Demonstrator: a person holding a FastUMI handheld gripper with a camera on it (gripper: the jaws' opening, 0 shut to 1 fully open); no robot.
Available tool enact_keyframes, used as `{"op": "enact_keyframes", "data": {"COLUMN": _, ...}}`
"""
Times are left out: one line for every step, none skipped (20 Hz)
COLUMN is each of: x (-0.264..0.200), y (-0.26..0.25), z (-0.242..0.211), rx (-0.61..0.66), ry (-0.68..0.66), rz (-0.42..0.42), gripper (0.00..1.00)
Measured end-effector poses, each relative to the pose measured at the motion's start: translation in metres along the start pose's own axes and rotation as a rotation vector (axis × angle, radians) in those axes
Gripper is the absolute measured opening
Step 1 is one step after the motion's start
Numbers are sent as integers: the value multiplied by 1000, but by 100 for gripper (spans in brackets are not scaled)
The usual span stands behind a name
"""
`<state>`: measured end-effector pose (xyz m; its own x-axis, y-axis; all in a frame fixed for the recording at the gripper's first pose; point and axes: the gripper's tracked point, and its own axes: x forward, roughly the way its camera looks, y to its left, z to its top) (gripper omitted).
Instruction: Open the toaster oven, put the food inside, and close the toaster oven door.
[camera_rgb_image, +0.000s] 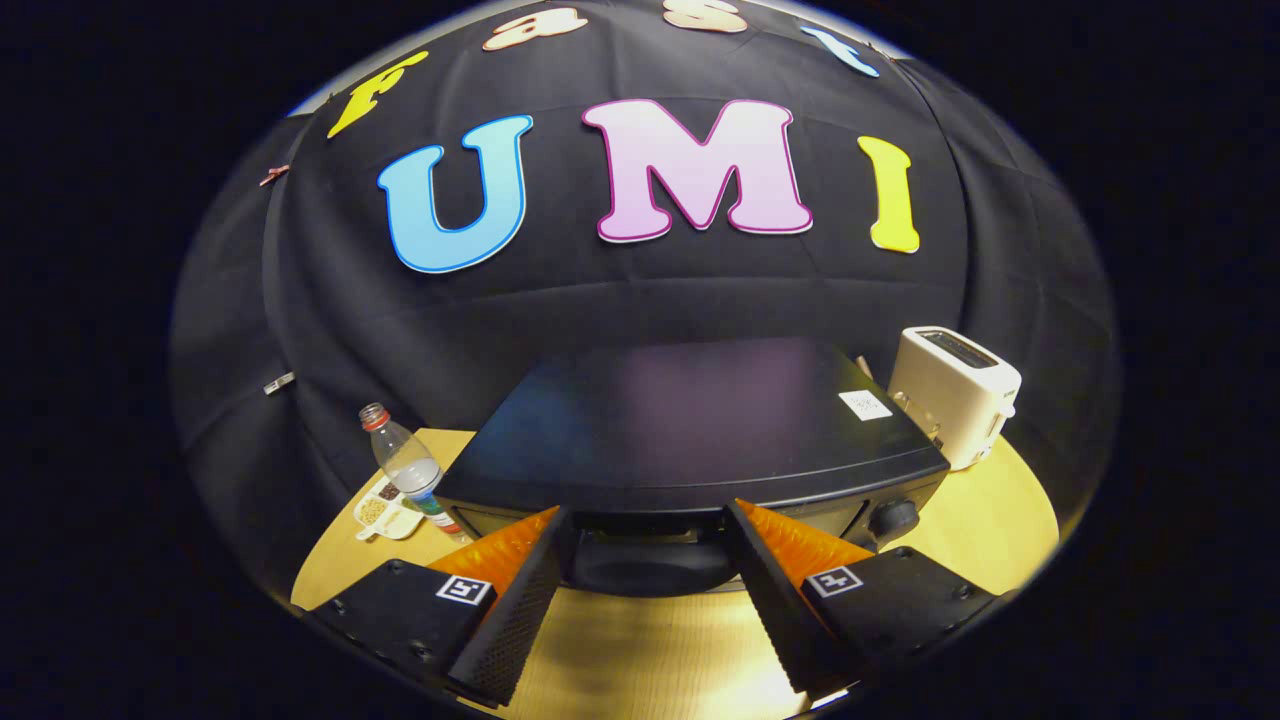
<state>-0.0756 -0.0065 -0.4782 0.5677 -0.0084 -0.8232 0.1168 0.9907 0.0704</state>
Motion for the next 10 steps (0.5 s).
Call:
{"op": "enact_keyframes", "data": {"x": 1, "y": 1, "z": 0, "rx": -27, "ry": -7, "rz": -15, "gripper": 96}}
{"op": "enact_keyframes", "data": {"x": 1, "y": 1, "z": -2, "rx": -65, "ry": -11, "rz": -24, "gripper": 96}}
{"op": "enact_keyframes", "data": {"x": 0, "y": 1, "z": -2, "rx": -74, "ry": -14, "rz": -33, "gripper": 96}}
{"op": "enact_keyframes", "data": {"x": 0, "y": 2, "z": -5, "rx": -67, "ry": -10, "rz": -41, "gripper": 96}}
{"op": "enact_keyframes", "data": {"x": -3, "y": 1, "z": -7, "rx": -55, "ry": -5, "rz": -41, "gripper": 96}}
{"op": "enact_keyframes", "data": {"x": -8, "y": 1, "z": -9, "rx": -54, "ry": -1, "rz": -37, "gripper": 97}}
{"op": "enact_keyframes", "data": {"x": -14, "y": 2, "z": -13, "rx": -57, "ry": 4, "rz": -31, "gripper": 96}}
{"op": "enact_keyframes", "data": {"x": -20, "y": 2, "z": -19, "rx": -53, "ry": 15, "rz": -24, "gripper": 97}}
{"op": "enact_keyframes", "data": {"x": -27, "y": 2, "z": -27, "rx": -43, "ry": 38, "rz": -18, "gripper": 96}}
{"op": "enact_keyframes", "data": {"x": -34, "y": 1, "z": -35, "rx": -32, "ry": 65, "rz": -11, "gripper": 96}}
